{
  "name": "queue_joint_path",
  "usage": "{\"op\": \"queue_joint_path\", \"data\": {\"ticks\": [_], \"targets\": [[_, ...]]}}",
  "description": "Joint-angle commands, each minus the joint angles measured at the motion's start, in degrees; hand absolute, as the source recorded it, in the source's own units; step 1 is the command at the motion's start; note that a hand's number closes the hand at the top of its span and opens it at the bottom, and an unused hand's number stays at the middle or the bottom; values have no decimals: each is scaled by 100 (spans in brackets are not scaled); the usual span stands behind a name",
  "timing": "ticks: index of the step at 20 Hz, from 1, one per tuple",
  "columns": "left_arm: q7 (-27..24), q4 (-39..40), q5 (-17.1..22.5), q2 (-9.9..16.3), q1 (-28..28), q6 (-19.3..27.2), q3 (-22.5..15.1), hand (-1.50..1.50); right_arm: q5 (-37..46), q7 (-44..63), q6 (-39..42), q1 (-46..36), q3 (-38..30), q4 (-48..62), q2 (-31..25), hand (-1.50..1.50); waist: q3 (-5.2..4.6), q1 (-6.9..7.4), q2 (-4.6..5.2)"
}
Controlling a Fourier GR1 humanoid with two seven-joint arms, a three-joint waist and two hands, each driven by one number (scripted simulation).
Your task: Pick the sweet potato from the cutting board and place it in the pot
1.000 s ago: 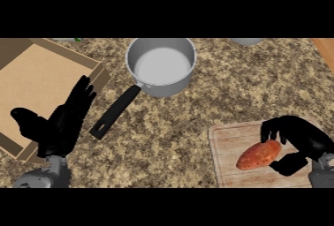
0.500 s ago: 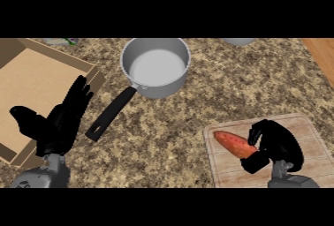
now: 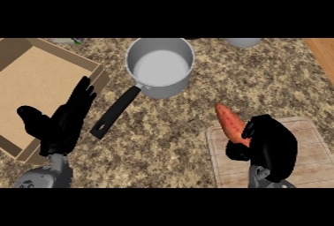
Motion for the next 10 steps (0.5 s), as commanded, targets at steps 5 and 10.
{"op": "queue_joint_path", "data": {"ticks": [5, 10], "targets": [[7, 85, 93, 107, -86, -165, 52, 0, 1525, 1944, 237, -1112, 1368, -600, 65, 150, -5, 193, 0], [53, 79, 71, -50, -186, -145, -125, 0, 1989, 2080, 606, -2051, 1944, -588, 64, 150, 8, 290, 22]]}}
